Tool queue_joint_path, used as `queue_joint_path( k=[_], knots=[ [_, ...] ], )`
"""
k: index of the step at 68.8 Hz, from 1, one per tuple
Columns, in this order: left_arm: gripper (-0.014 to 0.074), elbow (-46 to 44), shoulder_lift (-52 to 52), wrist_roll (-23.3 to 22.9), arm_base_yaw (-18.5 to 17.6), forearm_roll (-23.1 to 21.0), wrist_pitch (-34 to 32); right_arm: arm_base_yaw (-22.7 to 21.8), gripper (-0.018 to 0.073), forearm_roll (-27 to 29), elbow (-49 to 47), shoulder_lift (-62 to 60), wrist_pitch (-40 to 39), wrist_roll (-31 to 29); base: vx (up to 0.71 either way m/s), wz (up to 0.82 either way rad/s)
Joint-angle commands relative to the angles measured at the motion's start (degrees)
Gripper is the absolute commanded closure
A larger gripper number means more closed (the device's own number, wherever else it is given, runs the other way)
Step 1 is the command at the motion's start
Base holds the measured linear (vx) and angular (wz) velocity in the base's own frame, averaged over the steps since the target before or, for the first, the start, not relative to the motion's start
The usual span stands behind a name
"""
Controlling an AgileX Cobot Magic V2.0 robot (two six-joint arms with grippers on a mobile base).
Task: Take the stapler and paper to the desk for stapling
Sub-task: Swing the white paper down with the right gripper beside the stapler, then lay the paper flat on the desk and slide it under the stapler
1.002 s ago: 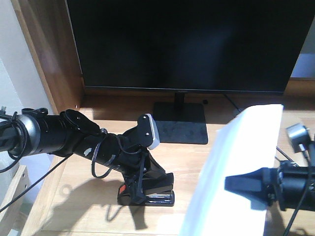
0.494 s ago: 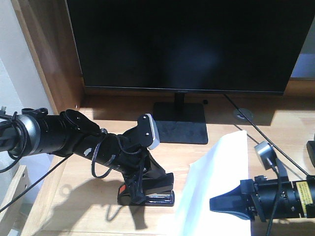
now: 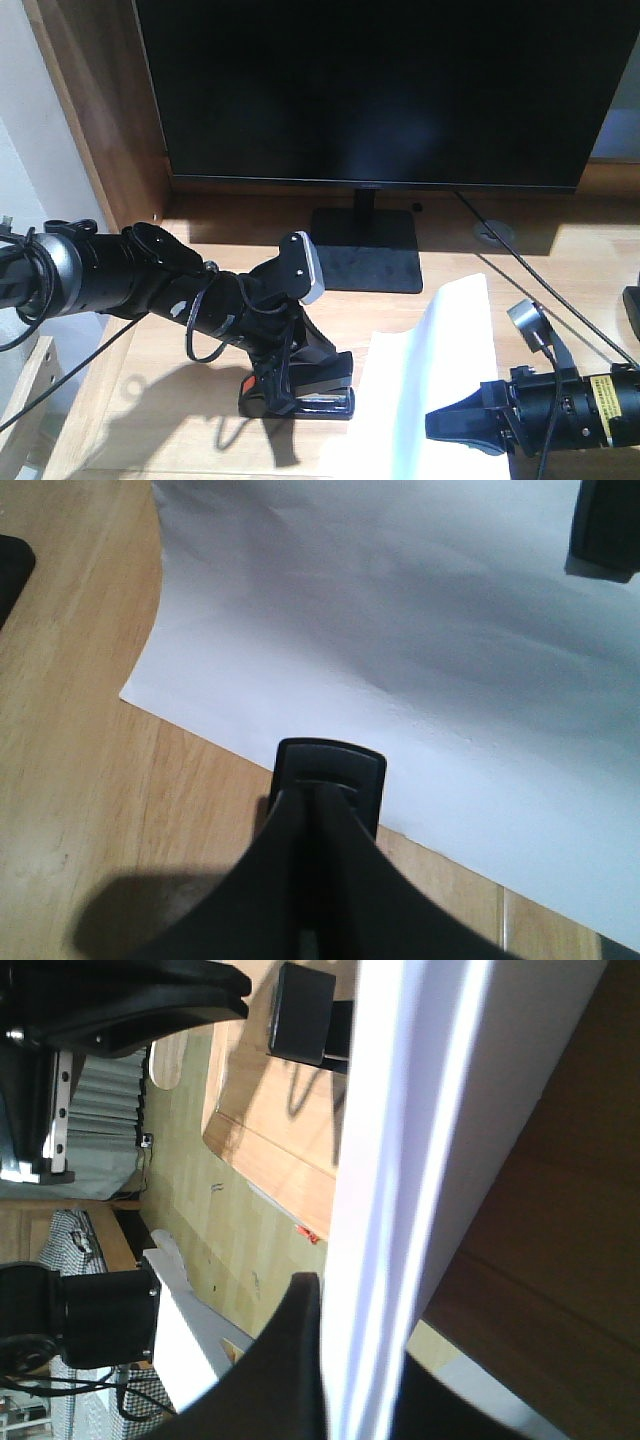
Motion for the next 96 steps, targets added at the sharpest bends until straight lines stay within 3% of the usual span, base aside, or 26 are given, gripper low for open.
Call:
queue_joint_path(
  k=[1, 35, 76, 96],
  knots=[
    [0.0603, -1.3, -2.5, 0.1, -0.4, -2.8, 1.3, -0.1, 0.0561, 0.5, -1.1, -1.4, -4.2, -2.6, 0.0, 0.0],
    [0.0603, -1.3, -2.5, 0.1, -0.4, -2.8, 1.3, -0.1, 0.0561, 0.5, -1.1, -1.5, -13.5, -13.7, 0.0, 0.0],
    [0.0603, -1.3, -2.5, 0.1, -0.4, -2.8, 1.3, -0.1, 0.0561, -1.2, -1.1, -8.8, -13.4, -11.5, 0.0, 0.0],
    [0.0603, -1.3, -2.5, 0.1, -0.4, -2.8, 1.3, -0.1, 0.0561, -1.1, -1.1, -8.8, -8.0, -10.5, 0.0, 0.0]
  ],
)
